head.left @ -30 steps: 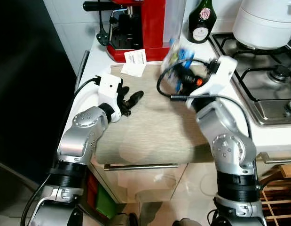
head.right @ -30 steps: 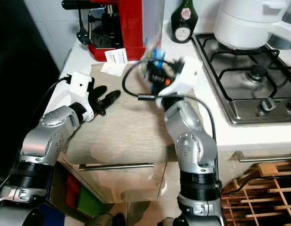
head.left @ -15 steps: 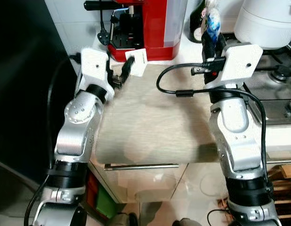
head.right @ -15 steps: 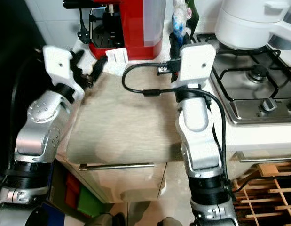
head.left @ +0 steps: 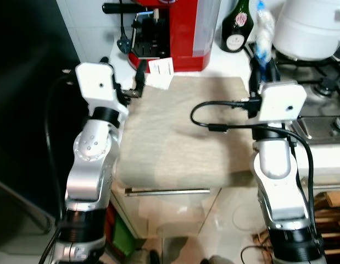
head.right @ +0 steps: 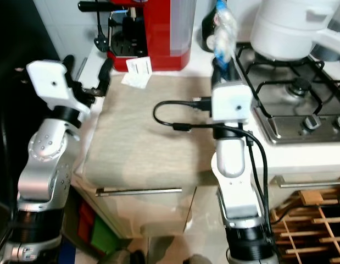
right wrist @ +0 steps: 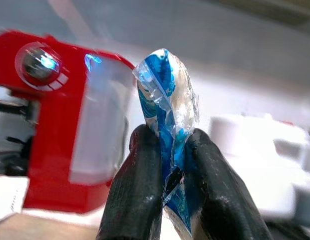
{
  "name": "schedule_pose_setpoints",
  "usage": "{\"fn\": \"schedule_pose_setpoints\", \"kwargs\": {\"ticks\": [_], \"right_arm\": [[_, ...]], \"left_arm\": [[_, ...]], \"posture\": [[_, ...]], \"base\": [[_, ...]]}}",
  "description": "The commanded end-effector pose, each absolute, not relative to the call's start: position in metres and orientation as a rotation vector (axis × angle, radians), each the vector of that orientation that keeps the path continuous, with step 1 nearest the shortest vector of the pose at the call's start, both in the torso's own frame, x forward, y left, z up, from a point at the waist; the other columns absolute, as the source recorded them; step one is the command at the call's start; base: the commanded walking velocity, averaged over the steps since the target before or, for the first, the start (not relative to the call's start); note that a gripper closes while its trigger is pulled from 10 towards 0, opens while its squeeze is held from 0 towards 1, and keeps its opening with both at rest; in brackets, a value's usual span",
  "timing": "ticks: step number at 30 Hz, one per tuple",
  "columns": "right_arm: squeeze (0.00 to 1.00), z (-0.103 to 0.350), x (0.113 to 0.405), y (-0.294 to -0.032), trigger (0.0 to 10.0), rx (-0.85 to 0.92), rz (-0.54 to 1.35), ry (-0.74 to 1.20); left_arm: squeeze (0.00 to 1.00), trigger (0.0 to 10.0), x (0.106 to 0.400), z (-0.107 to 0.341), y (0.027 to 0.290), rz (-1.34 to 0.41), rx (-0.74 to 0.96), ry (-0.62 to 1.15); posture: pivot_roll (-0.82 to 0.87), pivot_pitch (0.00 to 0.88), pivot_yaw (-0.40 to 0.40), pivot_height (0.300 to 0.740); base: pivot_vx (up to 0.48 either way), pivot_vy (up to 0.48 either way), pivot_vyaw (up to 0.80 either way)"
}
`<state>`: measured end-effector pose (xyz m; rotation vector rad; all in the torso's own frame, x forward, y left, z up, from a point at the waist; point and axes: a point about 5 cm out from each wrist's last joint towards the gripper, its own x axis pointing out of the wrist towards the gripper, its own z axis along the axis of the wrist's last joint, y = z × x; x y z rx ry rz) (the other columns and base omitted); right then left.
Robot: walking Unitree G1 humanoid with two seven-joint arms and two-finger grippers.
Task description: Restocking fridge
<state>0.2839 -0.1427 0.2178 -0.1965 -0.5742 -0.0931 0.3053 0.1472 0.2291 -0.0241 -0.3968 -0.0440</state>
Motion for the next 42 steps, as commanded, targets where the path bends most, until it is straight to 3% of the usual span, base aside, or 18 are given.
{"fn": "schedule_pose_setpoints", "kwargs": {"ticks": [1,2,3,5,20,24,34,42], "right_arm": [[0.1,0.216,0.287,-0.148,0.0,-0.132,-0.106,-0.559],[0.1,0.213,0.289,-0.15,0.0,-0.114,-0.104,-0.541],[0.0,0.209,0.291,-0.151,0.0,-0.076,-0.104,-0.512],[0.0,0.204,0.297,-0.152,0.0,-0.008,-0.088,-0.471],[0.0,0.212,0.311,-0.147,0.0,0.022,-0.017,-0.497],[0.0,0.195,0.314,-0.147,0.0,0.051,0.009,-0.405],[0.0,0.206,0.313,-0.146,0.0,-0.025,0.023,-0.471],[0.0,0.208,0.314,-0.144,0.0,-0.036,0.029,-0.479]], "left_arm": [[0.0,10.0,0.306,0.223,0.158,0.039,-0.008,-0.363],[0.0,10.0,0.307,0.222,0.16,0.057,0.004,-0.356],[0.0,10.0,0.307,0.221,0.161,0.054,0.005,-0.355],[0.0,10.0,0.308,0.22,0.157,0.032,0.018,-0.356],[0.0,10.0,0.321,0.219,0.155,0.035,0.057,-0.329],[0.0,10.0,0.323,0.21,0.154,0.033,0.053,-0.295],[0.0,10.0,0.326,0.208,0.151,0.027,0.036,-0.291],[0.0,10.0,0.329,0.208,0.15,0.017,0.021,-0.287]], "posture": [[-0.07,0.017,0.028,0.74],[-0.07,0.017,0.027,0.74],[-0.07,0.017,0.025,0.74],[-0.07,0.01,0.02,0.74],[-0.06,0.0,0.028,0.74],[-0.06,0.0,0.028,0.74],[-0.07,0.0,0.026,0.74],[-0.07,0.0,0.026,0.74]], "base": [[0.0,0.0,0.0],[0.0,0.0,0.0],[0.0,0.0,0.0],[0.0,0.0,0.0],[0.0,0.0,0.0],[0.0,0.0,0.0],[0.0,0.0,0.0],[-0.354,0.0,0.0]]}}
